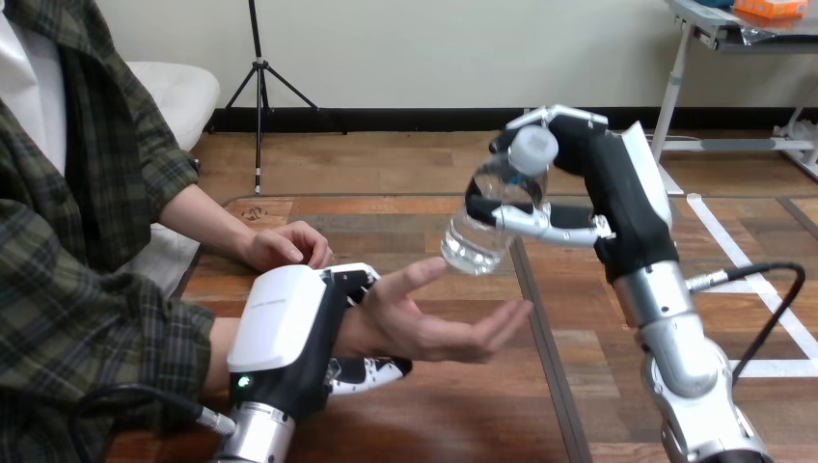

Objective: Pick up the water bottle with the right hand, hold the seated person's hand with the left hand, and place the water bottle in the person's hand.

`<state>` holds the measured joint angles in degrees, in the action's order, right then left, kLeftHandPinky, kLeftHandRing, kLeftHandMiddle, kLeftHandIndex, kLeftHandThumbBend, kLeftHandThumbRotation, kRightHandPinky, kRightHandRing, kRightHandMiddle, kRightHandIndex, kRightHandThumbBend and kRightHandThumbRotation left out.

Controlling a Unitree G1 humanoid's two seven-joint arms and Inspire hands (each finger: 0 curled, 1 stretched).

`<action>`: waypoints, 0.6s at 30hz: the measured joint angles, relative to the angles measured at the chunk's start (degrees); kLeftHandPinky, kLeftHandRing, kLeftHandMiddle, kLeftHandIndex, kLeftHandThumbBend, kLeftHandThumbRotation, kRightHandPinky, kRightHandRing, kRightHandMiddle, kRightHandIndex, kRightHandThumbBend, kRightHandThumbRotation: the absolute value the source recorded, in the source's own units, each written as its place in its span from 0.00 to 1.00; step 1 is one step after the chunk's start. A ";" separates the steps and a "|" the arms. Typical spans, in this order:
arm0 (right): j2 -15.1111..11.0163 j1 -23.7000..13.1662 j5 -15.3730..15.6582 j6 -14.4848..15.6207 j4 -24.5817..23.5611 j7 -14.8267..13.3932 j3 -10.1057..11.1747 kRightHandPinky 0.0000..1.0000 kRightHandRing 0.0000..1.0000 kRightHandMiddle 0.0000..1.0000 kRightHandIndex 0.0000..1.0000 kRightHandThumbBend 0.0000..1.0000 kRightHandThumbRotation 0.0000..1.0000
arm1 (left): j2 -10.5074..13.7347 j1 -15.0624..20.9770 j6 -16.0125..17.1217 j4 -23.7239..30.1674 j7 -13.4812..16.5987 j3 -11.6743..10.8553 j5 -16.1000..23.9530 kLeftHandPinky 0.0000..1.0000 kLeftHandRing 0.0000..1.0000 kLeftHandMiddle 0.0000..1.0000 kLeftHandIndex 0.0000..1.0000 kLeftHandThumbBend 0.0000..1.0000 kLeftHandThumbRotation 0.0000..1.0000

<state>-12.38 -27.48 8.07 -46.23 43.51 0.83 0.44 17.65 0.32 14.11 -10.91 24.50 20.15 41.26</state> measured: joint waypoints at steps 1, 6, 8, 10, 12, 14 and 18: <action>0.06 -0.24 0.00 -0.01 0.00 0.00 0.00 0.42 0.44 0.47 0.49 0.73 0.00 | -0.07 -0.20 0.05 0.36 -0.13 0.06 0.01 0.40 0.42 0.45 0.46 0.82 0.00; 0.67 -1.14 -0.09 -0.22 -0.07 0.03 -0.04 0.42 0.44 0.47 0.49 0.72 0.00 | -0.34 -0.93 0.16 1.82 -1.01 0.38 0.07 0.40 0.42 0.45 0.46 0.82 0.00; 0.98 -1.25 -0.31 -0.25 -0.48 0.19 -0.15 0.42 0.44 0.47 0.49 0.72 0.00 | -0.37 -1.13 0.18 2.31 -1.36 0.49 0.07 0.39 0.42 0.45 0.46 0.82 0.00; 1.30 -1.24 -0.39 -0.26 -1.12 0.47 -0.31 0.42 0.44 0.47 0.49 0.72 0.00 | -0.44 -1.34 0.31 2.67 -1.51 0.67 0.11 0.39 0.41 0.45 0.46 0.82 0.00; 1.50 -1.23 -0.39 -0.26 -1.76 0.89 -0.57 0.41 0.44 0.48 0.49 0.72 0.00 | -0.51 -1.49 0.47 2.87 -1.54 0.81 0.13 0.39 0.41 0.45 0.46 0.83 0.00; 1.70 -1.23 -0.39 -0.28 -2.44 1.45 -0.88 0.41 0.44 0.48 0.49 0.72 0.00 | -0.56 -1.57 0.67 3.00 -1.58 0.91 0.13 0.39 0.41 0.45 0.46 0.83 0.00; 2.10 -1.23 -0.43 -0.64 -3.37 2.35 -1.51 0.41 0.44 0.48 0.49 0.72 0.00 | -0.57 -1.61 1.01 3.05 -1.59 1.04 0.13 0.39 0.41 0.44 0.46 0.83 0.00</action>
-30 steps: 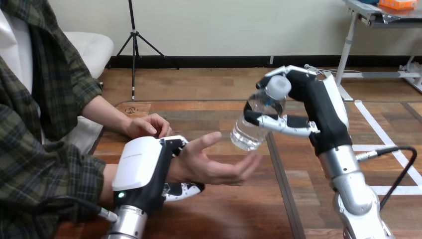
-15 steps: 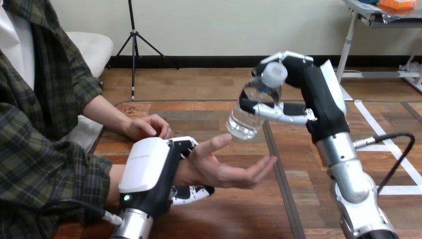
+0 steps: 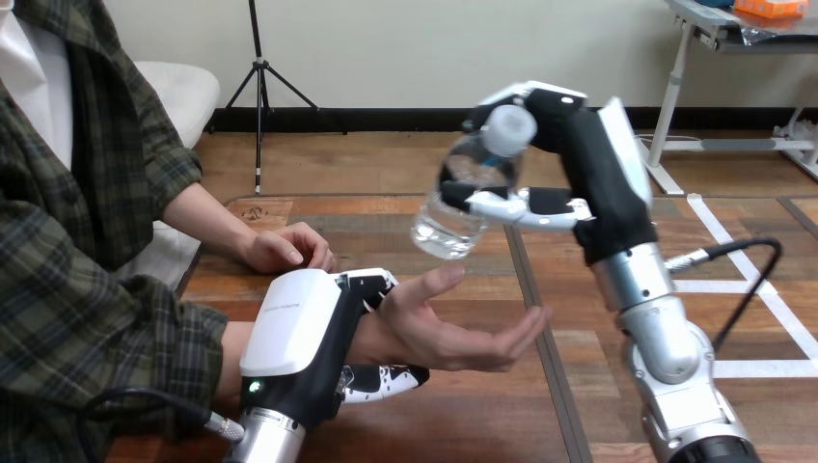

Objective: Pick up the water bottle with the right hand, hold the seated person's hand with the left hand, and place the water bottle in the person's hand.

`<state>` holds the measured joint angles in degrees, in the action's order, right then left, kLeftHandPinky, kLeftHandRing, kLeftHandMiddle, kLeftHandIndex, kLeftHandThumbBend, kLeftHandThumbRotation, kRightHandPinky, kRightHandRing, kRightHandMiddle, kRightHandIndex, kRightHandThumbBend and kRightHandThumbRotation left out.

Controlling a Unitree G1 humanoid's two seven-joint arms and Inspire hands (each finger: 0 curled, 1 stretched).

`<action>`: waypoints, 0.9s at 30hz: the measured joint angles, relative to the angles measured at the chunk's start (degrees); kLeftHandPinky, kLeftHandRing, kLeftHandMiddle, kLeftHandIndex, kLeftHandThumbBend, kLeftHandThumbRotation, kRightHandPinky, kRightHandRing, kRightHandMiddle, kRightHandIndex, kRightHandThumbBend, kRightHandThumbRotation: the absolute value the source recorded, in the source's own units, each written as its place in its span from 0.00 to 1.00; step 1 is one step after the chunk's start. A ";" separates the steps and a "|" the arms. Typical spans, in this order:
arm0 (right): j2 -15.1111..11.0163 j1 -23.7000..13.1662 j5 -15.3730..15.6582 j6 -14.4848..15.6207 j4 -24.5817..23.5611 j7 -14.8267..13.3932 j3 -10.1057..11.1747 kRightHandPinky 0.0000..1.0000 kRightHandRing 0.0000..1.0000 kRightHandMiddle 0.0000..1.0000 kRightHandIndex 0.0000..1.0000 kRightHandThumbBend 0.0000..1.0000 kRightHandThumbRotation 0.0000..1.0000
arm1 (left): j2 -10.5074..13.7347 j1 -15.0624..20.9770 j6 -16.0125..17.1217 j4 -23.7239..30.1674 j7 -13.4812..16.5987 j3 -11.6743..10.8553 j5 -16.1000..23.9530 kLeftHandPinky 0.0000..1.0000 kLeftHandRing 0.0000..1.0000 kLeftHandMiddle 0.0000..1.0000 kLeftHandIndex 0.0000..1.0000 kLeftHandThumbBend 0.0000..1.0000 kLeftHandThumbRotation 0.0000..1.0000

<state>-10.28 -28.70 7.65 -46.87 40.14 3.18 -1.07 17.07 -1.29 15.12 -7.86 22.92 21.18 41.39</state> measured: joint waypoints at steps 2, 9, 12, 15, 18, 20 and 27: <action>0.25 0.04 0.02 -0.06 -0.56 0.37 -0.38 0.40 0.44 0.48 0.49 0.73 0.00 | 0.00 -0.03 0.00 0.06 -0.05 0.07 0.00 0.39 0.41 0.44 0.46 0.83 0.00; 1.15 0.33 0.04 -0.24 -2.45 1.45 -1.29 0.39 0.43 0.48 0.48 0.74 0.00 | -0.06 -0.09 0.00 0.08 -0.26 0.20 0.00 0.39 0.41 0.45 0.46 0.82 0.00; 1.25 0.66 0.10 -0.23 -3.57 1.86 -1.57 0.39 0.43 0.47 0.48 0.74 0.00 | -0.05 -0.13 0.00 0.08 -0.29 0.21 0.00 0.39 0.41 0.45 0.46 0.82 0.00; 1.23 0.90 0.10 -0.25 -4.44 2.35 -1.77 0.39 0.43 0.47 0.48 0.74 0.00 | -0.05 -0.26 0.00 0.07 -0.30 0.20 0.00 0.39 0.41 0.45 0.46 0.82 0.00; 1.17 1.19 0.27 -0.24 -5.02 2.42 -1.81 0.39 0.43 0.47 0.48 0.73 0.00 | -0.04 -0.40 0.00 0.07 -0.30 0.19 -0.01 0.39 0.41 0.45 0.46 0.81 0.00; 1.09 1.47 0.34 -0.24 -5.36 2.42 -1.81 0.39 0.43 0.47 0.48 0.73 0.00 | -0.03 -0.51 0.00 0.07 -0.30 0.19 -0.01 0.39 0.42 0.45 0.46 0.81 0.00; 0.64 2.18 0.50 -0.24 -5.45 2.42 -1.78 0.39 0.43 0.48 0.48 0.72 0.00 | -0.01 -0.80 0.00 0.08 -0.60 0.15 -0.01 0.39 0.42 0.45 0.46 0.80 0.00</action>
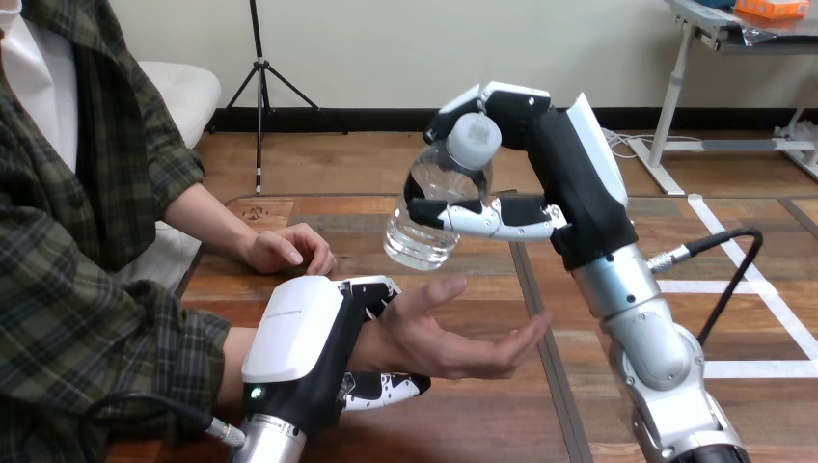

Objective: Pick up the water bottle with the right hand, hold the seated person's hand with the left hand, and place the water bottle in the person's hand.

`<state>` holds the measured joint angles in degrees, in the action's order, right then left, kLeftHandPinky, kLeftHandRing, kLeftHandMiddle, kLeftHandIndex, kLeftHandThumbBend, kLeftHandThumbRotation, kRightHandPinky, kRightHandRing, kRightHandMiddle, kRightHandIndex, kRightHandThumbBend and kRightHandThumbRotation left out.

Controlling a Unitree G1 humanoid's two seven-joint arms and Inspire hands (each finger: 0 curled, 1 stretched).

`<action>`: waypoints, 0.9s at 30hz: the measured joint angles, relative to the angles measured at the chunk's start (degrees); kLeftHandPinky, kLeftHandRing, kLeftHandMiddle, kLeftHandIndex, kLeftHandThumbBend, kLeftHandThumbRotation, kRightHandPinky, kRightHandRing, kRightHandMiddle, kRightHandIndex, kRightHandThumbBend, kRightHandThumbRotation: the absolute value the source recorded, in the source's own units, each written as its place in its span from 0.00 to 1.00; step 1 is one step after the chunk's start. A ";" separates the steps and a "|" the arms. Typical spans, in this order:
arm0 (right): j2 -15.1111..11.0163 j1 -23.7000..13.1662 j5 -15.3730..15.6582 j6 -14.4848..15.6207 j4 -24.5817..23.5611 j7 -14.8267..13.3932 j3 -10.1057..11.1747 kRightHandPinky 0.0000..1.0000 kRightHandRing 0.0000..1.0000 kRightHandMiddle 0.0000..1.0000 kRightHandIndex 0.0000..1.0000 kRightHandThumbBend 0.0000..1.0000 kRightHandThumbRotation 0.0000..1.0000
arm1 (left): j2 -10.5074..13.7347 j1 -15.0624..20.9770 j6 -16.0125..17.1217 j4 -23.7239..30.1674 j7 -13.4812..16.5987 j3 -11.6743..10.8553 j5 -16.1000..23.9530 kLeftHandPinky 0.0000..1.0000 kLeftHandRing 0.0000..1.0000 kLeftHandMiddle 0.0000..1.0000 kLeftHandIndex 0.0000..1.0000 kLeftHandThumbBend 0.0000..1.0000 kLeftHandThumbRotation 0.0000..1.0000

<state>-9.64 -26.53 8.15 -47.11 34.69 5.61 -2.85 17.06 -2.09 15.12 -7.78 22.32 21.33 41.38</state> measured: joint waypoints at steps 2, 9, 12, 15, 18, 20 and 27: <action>-0.17 0.23 0.02 0.02 0.00 0.00 0.01 0.39 0.43 0.48 0.48 0.72 0.00 | 0.02 -0.05 0.00 0.00 -0.09 -0.02 0.00 0.39 0.42 0.45 0.46 0.80 0.00; -1.05 0.57 0.82 0.25 0.24 -0.14 0.22 0.39 0.44 0.48 0.49 0.71 0.00 | 0.12 -0.14 0.00 0.01 -0.44 -0.24 0.00 0.39 0.42 0.45 0.47 0.80 0.00; -1.41 0.57 1.04 0.43 0.45 -0.33 0.37 0.39 0.44 0.48 0.50 0.71 0.00 | 0.11 -0.18 0.00 0.03 -0.62 -0.31 0.00 0.39 0.42 0.45 0.47 0.80 0.00; -1.60 0.57 1.09 0.83 0.71 -0.84 0.62 0.40 0.44 0.49 0.50 0.72 0.00 | 0.12 -0.21 0.00 0.03 -0.59 -0.41 0.03 0.39 0.42 0.45 0.47 0.81 0.00; -1.66 0.55 1.06 0.83 1.38 -1.59 0.97 0.41 0.44 0.49 0.50 0.73 0.00 | 0.15 -0.22 0.00 0.03 -0.53 -0.46 0.10 0.39 0.42 0.45 0.46 0.81 0.00; -1.68 0.55 1.19 0.83 1.91 -2.43 1.12 0.41 0.45 0.49 0.50 0.73 0.00 | 0.15 -0.23 0.00 0.03 -0.51 -0.51 0.14 0.39 0.42 0.45 0.46 0.81 0.00; -1.77 0.41 2.58 0.74 4.13 -6.23 1.55 0.42 0.45 0.49 0.50 0.71 0.00 | 0.16 -0.23 0.04 0.03 -0.39 -0.69 0.18 0.39 0.41 0.45 0.46 0.81 0.00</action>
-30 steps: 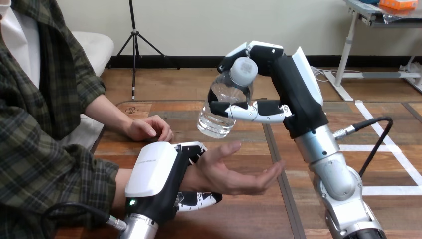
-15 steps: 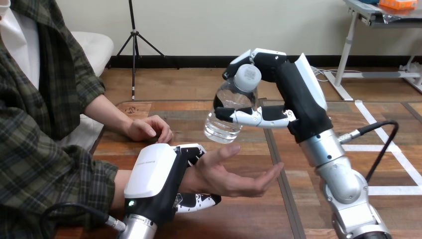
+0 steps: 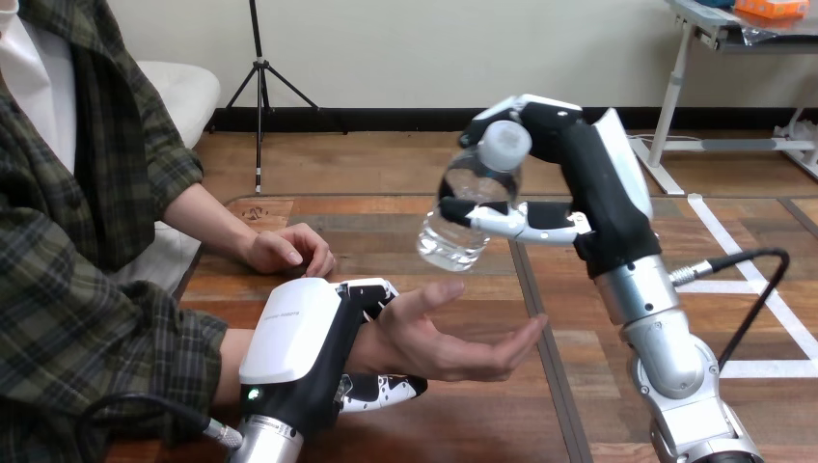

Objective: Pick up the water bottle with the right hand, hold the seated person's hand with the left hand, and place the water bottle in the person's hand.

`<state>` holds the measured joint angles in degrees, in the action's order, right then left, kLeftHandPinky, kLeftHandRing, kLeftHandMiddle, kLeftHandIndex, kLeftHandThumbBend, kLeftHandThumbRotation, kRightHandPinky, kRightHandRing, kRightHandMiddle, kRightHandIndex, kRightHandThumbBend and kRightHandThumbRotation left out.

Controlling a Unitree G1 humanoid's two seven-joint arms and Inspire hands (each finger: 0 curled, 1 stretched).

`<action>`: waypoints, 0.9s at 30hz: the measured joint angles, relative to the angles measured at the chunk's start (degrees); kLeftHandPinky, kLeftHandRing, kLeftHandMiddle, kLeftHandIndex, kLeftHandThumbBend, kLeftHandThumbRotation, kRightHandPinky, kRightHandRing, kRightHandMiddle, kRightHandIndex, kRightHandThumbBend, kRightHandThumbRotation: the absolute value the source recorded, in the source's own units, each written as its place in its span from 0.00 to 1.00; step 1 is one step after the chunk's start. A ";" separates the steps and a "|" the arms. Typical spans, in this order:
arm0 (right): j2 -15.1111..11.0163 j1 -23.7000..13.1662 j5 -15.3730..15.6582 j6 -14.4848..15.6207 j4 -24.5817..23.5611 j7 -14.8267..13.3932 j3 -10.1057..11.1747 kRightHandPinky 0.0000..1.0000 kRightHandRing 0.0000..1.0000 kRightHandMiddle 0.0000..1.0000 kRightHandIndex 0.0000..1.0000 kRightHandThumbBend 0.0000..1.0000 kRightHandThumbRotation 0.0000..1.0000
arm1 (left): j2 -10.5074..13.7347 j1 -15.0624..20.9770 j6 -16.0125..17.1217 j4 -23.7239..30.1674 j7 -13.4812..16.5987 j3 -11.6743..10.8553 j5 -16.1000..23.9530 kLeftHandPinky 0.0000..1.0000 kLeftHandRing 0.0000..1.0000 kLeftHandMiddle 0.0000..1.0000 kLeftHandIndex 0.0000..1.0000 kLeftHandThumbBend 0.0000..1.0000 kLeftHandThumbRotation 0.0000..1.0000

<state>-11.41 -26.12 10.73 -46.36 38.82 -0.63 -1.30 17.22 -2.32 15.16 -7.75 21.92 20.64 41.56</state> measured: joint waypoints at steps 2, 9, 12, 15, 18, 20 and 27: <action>-0.08 -0.06 0.55 0.00 0.67 -1.03 0.14 0.42 0.45 0.49 0.51 0.70 0.00 | 0.01 -0.02 0.12 0.00 0.01 -0.07 0.00 0.39 0.41 0.45 0.46 0.81 0.00; -0.38 -0.62 1.57 -0.25 3.83 -3.65 0.54 0.45 0.46 0.49 0.51 0.70 0.00 | 0.03 -0.11 0.32 0.02 0.00 -0.29 0.08 0.39 0.41 0.45 0.46 0.81 0.00; -0.43 -0.98 1.58 -0.80 5.56 -4.32 0.78 0.45 0.46 0.49 0.51 0.71 0.00 | 0.04 -0.14 0.33 0.03 0.00 -0.36 0.14 0.39 0.41 0.45 0.46 0.81 0.00; -0.51 -1.32 1.64 -1.29 7.04 -4.80 0.96 0.46 0.46 0.49 0.51 0.71 0.00 | 0.03 -0.17 0.33 0.03 0.00 -0.44 0.24 0.39 0.41 0.45 0.46 0.81 0.00; -0.62 -1.67 1.77 -1.53 8.46 -5.19 1.02 0.44 0.45 0.49 0.51 0.72 0.00 | 0.03 -0.20 0.34 0.03 0.01 -0.51 0.32 0.39 0.41 0.45 0.46 0.81 0.00; -0.70 -1.90 1.86 -1.56 9.34 -5.34 1.04 0.44 0.45 0.49 0.51 0.73 0.00 | 0.03 -0.23 0.37 0.03 0.01 -0.55 0.42 0.39 0.41 0.45 0.46 0.81 0.00; -1.05 -2.48 3.11 -1.58 11.82 -5.96 1.03 0.42 0.45 0.49 0.50 0.73 0.00 | 0.02 -0.30 0.52 0.03 0.02 -0.66 0.62 0.39 0.41 0.45 0.46 0.81 0.00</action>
<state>-12.46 -28.60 13.84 -47.94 50.64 -6.59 -0.27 17.25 -2.62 15.68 -7.72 21.94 19.98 42.18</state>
